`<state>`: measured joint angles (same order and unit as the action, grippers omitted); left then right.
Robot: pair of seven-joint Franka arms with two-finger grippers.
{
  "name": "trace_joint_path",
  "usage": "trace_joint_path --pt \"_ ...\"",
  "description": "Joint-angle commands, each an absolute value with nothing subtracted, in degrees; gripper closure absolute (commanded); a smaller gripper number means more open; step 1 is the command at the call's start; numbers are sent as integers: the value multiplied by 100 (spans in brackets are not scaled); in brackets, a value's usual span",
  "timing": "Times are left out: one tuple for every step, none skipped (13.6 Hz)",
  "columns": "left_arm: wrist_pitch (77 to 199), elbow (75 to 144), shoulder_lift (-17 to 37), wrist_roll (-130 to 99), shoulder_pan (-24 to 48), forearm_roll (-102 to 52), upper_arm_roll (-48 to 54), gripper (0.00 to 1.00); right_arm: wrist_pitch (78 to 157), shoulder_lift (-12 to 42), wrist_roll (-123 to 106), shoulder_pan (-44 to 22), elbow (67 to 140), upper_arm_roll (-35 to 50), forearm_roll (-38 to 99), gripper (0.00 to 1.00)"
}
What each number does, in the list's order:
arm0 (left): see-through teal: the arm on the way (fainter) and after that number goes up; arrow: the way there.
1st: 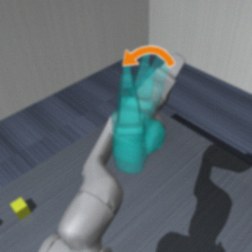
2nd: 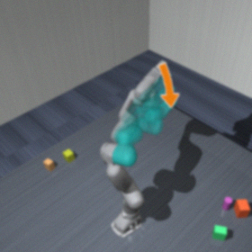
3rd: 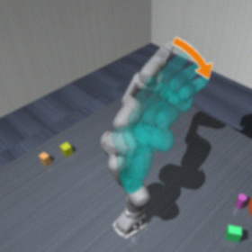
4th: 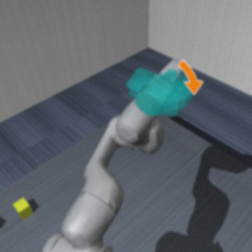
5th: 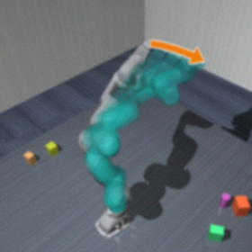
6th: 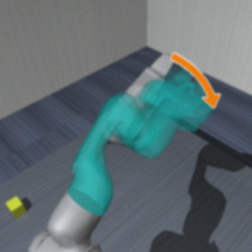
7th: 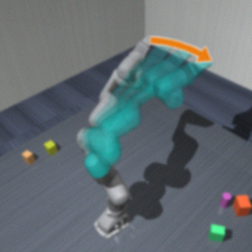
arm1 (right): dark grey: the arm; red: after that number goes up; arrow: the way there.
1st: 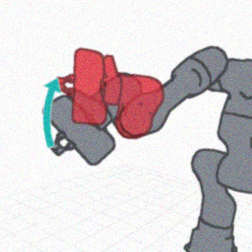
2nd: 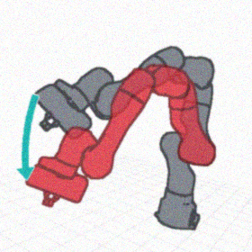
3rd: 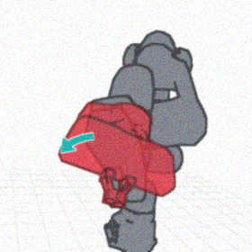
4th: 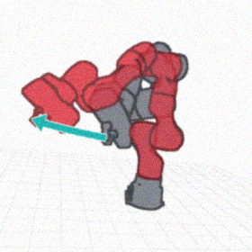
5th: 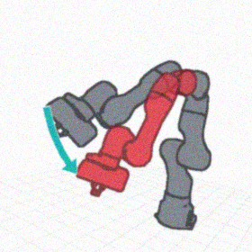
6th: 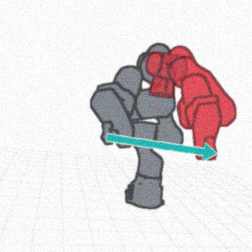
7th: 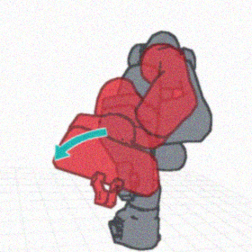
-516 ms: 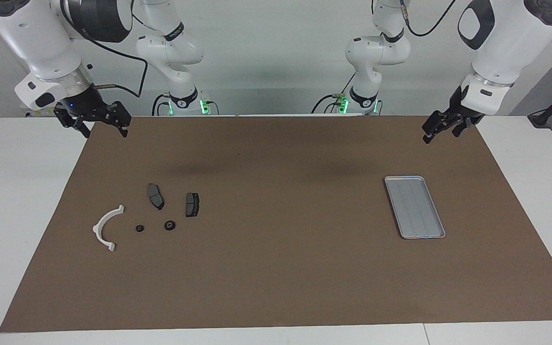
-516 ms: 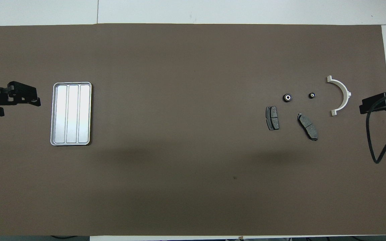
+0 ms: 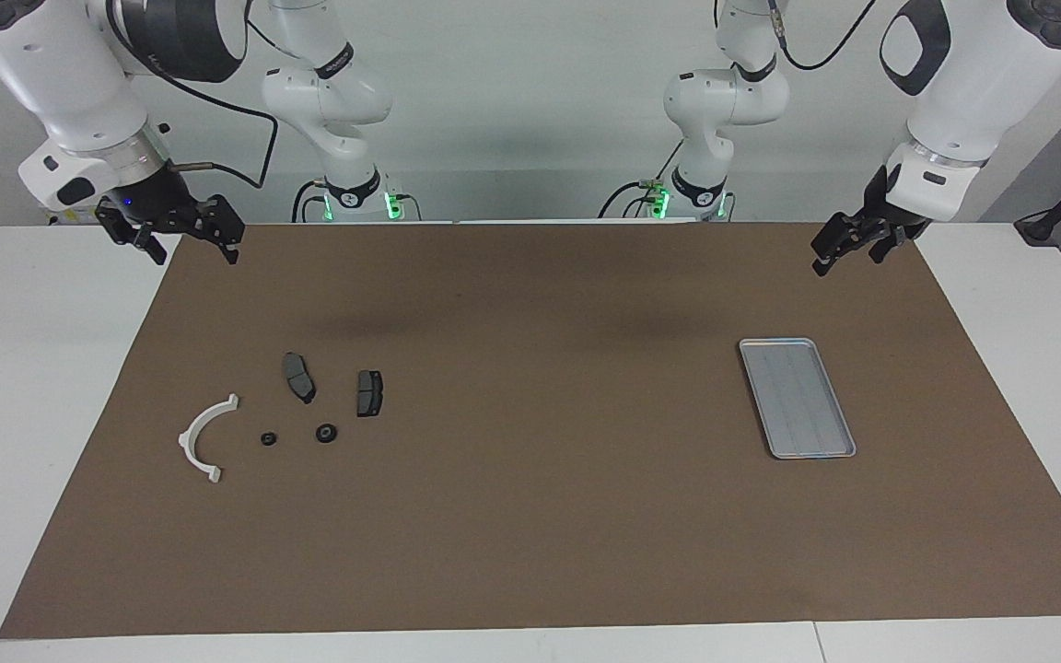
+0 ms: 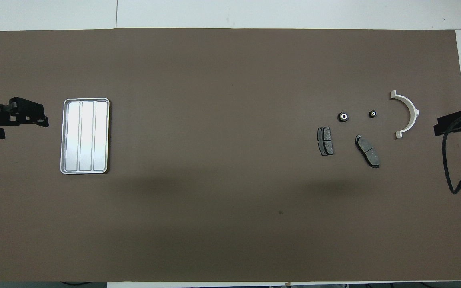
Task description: Pick bearing gear from pile to tray
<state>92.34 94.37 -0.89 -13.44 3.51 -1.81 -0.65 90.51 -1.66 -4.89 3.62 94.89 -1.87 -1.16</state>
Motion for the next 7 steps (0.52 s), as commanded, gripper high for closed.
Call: trace_joint_path --pt "9290 9624 -255 -1292 360 -246 -79 0 9332 -220 -432 422 9571 -123 -70 0" --pt "9299 9624 -255 -1301 352 -246 -79 0 9447 -220 -222 413 9580 -123 -70 0" --pt "9290 9615 -255 -1301 360 -246 -79 0 9448 -220 -159 413 9597 -114 -70 0" --pt "9290 9615 -255 -1301 360 -246 -79 0 9413 -228 -210 413 9606 -114 -70 0" --pt "9290 9624 -255 -1301 360 -246 -79 0 9396 -246 -194 422 9633 -114 -62 0" --pt "9290 9624 -255 -1292 360 -246 -79 0 9404 -281 -185 448 9720 -106 -62 0" --pt "9290 9615 -255 -1301 360 -246 -79 0 9448 -273 -141 422 9747 -114 -53 0"
